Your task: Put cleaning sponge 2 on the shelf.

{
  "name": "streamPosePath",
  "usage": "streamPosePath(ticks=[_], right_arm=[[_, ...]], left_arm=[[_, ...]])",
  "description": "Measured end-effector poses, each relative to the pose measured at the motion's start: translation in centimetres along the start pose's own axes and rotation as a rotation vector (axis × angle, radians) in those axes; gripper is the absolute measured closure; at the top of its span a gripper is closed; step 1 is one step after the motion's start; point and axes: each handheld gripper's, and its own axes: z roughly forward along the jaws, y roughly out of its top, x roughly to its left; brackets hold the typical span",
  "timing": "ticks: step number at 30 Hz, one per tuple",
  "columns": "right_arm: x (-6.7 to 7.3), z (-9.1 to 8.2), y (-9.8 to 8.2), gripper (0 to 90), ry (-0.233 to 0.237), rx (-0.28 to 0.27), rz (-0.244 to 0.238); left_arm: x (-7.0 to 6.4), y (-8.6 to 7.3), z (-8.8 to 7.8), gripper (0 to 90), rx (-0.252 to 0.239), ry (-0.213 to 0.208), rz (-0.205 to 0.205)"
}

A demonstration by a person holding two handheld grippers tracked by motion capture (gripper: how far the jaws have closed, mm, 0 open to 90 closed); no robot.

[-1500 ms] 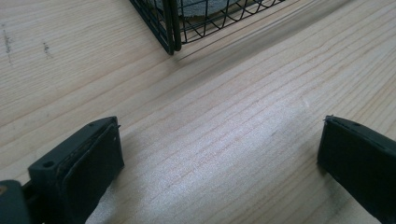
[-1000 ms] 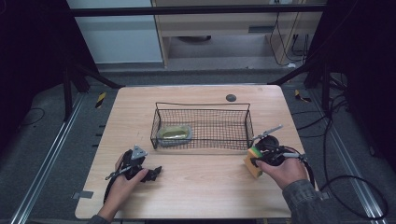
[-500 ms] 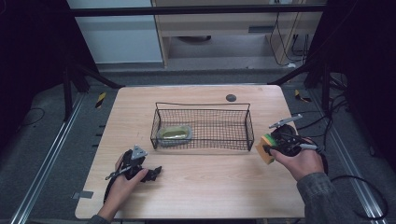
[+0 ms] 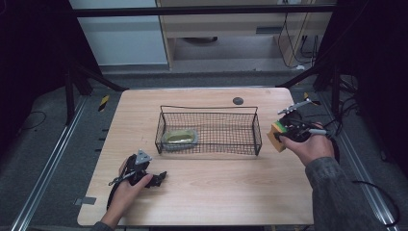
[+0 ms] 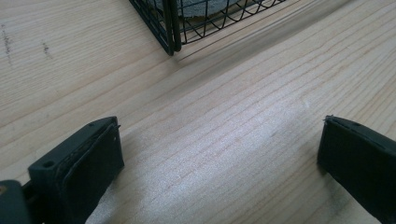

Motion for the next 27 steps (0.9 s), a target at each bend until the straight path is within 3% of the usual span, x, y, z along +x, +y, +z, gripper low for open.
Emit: streamPosePath(ticks=[13,27], right_arm=[[-1.6,-1.0,4.7,64.5,-0.045,-0.046,-0.029],[0.4,-1.4,8.8,64.5,-0.033,-0.096,-0.099]], left_arm=[[0.0,0.0,0.0,0.0,0.002,0.001,0.003],[0.1,0.0,0.0,0.0,0.003,-0.004,0.005]])
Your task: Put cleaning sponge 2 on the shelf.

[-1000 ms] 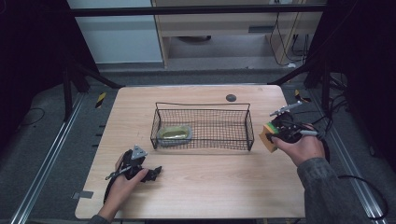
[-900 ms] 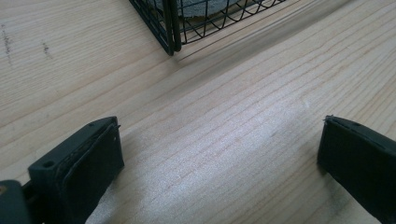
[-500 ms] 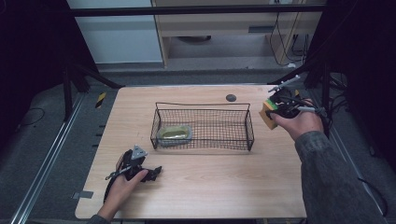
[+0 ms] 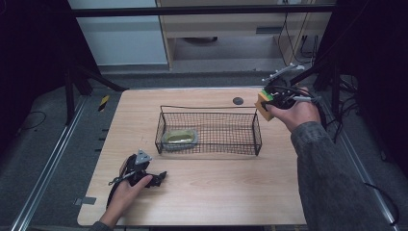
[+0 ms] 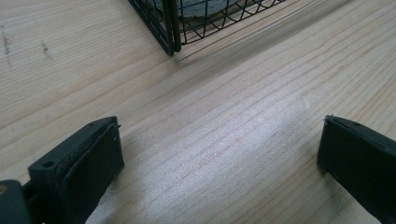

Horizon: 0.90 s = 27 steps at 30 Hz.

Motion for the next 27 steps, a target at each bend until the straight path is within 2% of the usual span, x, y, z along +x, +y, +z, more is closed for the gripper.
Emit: streamPosePath(ticks=[4,10,13,18,24,27], right_arm=[[0.4,0.4,0.7,64.4,0.027,-0.006,0.004],[0.7,1.3,1.3,64.4,0.020,-0.002,-0.013],[0.6,1.7,1.4,64.4,0.045,-0.005,0.007],[0.6,2.3,1.5,64.5,0.038,-0.004,0.013],[0.9,2.8,1.7,64.4,0.040,-0.017,-0.017],[1.1,3.2,1.6,64.3,0.039,-0.006,-0.031]], left_arm=[[0.0,0.1,0.1,0.0,0.000,0.008,-0.006],[0.1,0.0,0.0,0.0,-0.002,0.006,-0.001],[0.1,0.1,0.0,0.0,-0.002,0.006,0.001],[0.1,0.1,0.1,0.0,-0.003,0.006,0.001],[0.1,0.1,0.1,0.0,-0.004,0.007,0.000],[0.2,0.1,0.1,0.0,-0.002,0.006,0.002]])
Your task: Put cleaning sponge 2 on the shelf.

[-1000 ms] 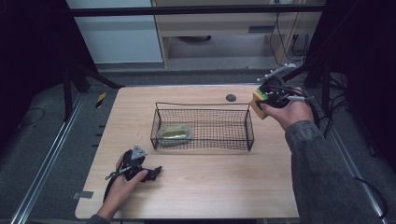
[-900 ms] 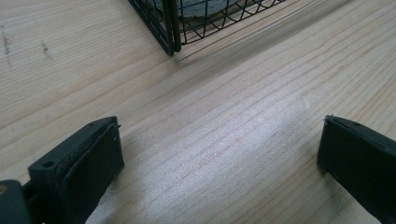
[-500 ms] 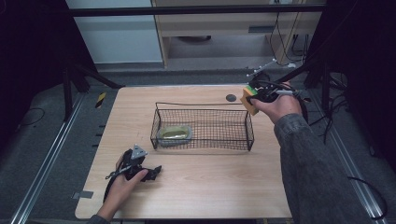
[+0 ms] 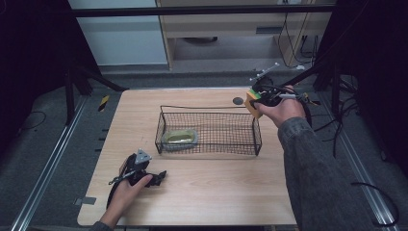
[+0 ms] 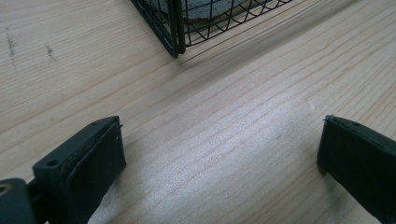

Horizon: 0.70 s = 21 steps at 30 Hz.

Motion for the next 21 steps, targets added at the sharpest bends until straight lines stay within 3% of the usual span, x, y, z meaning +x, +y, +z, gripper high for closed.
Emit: streamPosePath(ticks=[21], right_arm=[[1.4,4.1,-0.7,64.5,0.013,0.074,-0.056]], left_arm=[[0.0,0.0,0.0,0.0,0.000,0.000,-0.001]])
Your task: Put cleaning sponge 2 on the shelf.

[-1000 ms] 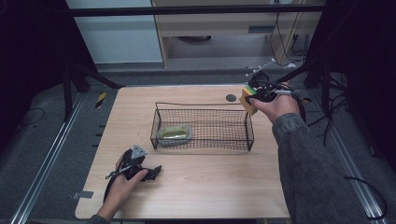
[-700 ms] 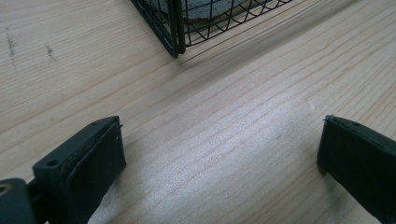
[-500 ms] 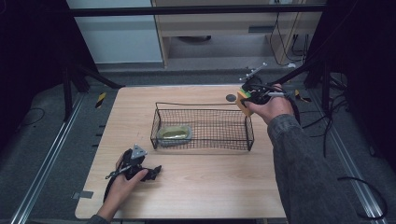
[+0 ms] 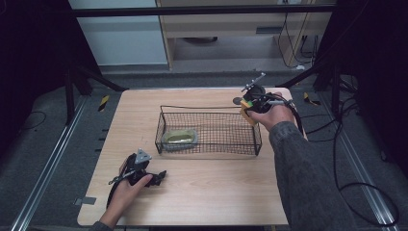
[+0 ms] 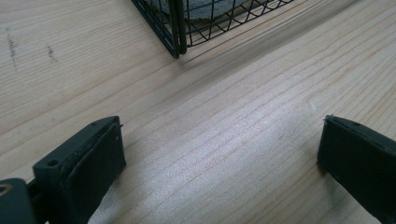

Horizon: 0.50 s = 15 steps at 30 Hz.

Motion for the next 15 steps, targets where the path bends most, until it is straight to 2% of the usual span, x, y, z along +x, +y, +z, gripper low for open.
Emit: streamPosePath(ticks=[11,15], right_arm=[[0.4,2.4,-0.9,64.4,0.037,0.014,-0.026],[0.6,3.1,-1.2,64.3,0.036,0.030,-0.031]], left_arm=[[0.0,0.0,0.0,0.0,0.000,0.000,0.000],[0.0,0.0,0.0,0.0,0.000,0.000,0.000]])
